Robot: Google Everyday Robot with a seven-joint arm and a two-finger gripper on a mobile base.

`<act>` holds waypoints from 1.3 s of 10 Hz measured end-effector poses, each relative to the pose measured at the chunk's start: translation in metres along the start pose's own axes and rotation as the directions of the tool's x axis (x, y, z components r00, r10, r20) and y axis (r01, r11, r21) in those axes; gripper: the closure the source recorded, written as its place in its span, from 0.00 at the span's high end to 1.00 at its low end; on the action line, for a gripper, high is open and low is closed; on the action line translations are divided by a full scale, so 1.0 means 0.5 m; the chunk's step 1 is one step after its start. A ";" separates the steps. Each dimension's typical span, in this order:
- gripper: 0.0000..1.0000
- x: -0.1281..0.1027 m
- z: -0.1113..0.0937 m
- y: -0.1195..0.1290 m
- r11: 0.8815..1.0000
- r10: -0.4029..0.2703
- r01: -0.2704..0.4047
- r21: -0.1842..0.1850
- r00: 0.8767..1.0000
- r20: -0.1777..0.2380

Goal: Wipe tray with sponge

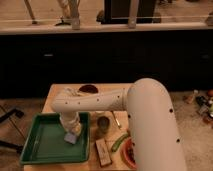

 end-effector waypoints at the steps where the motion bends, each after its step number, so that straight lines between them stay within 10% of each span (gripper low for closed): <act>1: 0.01 -0.007 0.001 -0.022 1.000 -0.029 0.028 0.011 1.000 0.012; 4: 0.01 -0.051 0.014 -0.063 0.991 -0.128 0.126 0.033 0.989 0.080; 8: 0.01 -0.117 0.033 -0.037 0.983 -0.174 0.179 -0.025 0.974 0.144; 13: 0.01 -0.082 0.003 0.048 0.992 -0.073 0.082 -0.095 0.993 0.088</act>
